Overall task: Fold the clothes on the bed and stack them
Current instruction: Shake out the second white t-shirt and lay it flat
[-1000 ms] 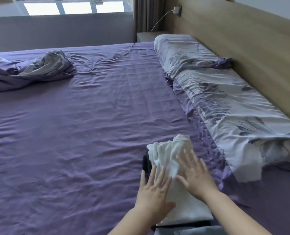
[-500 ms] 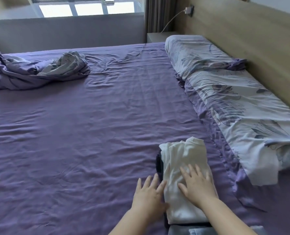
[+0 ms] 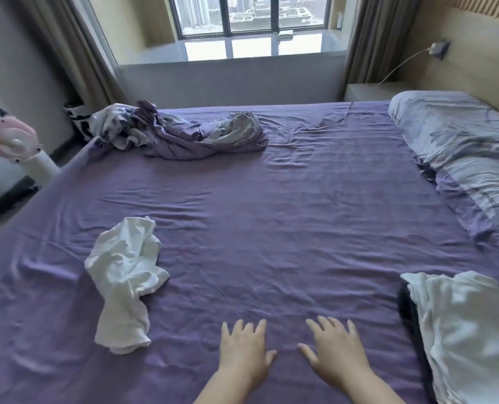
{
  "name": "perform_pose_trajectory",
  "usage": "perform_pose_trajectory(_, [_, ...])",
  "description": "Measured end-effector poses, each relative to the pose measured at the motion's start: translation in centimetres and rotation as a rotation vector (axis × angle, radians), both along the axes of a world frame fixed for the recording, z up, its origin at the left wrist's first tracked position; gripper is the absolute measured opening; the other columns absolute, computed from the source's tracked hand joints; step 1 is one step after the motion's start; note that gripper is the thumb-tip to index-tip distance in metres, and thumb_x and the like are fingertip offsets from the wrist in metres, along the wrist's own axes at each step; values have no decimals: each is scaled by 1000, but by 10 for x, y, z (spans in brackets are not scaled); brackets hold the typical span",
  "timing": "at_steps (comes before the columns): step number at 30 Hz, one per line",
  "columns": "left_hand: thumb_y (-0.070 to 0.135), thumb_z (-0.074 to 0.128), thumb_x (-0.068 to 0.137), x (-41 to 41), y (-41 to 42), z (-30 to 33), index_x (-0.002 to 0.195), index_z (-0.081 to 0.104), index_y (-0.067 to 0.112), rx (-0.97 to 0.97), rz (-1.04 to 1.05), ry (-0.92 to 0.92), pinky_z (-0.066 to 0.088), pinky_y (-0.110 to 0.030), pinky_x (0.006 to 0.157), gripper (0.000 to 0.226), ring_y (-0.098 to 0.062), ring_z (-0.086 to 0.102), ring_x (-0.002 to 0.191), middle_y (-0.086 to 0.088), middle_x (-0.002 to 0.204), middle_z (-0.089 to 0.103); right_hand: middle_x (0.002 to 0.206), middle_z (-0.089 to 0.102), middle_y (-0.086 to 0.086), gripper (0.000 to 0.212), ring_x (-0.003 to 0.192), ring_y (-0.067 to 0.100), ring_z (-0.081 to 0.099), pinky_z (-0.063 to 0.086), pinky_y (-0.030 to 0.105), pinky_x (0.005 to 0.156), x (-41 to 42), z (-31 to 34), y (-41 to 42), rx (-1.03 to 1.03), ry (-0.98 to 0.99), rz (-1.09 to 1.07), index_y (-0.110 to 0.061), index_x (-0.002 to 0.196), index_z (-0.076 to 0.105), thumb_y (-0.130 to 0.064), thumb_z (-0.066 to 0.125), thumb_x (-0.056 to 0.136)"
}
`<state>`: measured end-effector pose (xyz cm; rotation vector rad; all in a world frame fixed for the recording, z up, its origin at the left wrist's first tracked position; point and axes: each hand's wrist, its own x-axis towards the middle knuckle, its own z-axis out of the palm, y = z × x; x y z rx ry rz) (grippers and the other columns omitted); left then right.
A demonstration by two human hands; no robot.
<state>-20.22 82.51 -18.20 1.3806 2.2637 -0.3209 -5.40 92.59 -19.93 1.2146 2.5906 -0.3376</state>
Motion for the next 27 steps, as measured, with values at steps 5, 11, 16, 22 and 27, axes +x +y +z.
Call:
perform_pose_trajectory(5, [52,39,94,-96,-85,3,148,20,22,-3,140,67,10,-50,115,65,-26,16,142,-4,148,32,132,54,0,75,124,22,49,33,54,103,-101,16,-64,-73,-36,166,-30,130,53,-66,20,74])
perform_pose_trajectory(11, [45,41,95,-195,-164,-1,150,7,27,144,395,133,12,-40,118,67,-25,-2,146,-7,158,-6,133,54,1,88,121,20,52,39,47,101,-204,14,-130,-153,3,266,-28,131,53,-67,10,64])
perform_pose_trajectory(16, [41,42,97,-267,-156,-7,151,-2,24,336,431,91,13,-33,117,72,-20,1,146,-1,159,-4,157,15,0,66,141,18,21,21,32,111,-269,9,-158,-137,108,298,-27,148,16,-59,32,92])
perform_pose_trajectory(22, [33,61,88,-285,-111,-13,136,41,15,494,667,-284,35,-31,100,56,-25,42,128,-9,135,49,157,8,-6,61,141,15,19,26,30,108,-283,8,-162,-173,165,231,-30,149,13,-51,34,96])
perform_pose_trajectory(27, [11,43,91,-279,-108,25,77,62,13,603,681,-578,40,-28,74,23,-19,54,82,-7,86,65,156,12,-8,62,140,14,20,26,28,110,-270,38,-142,-230,262,147,-28,149,13,-46,40,96])
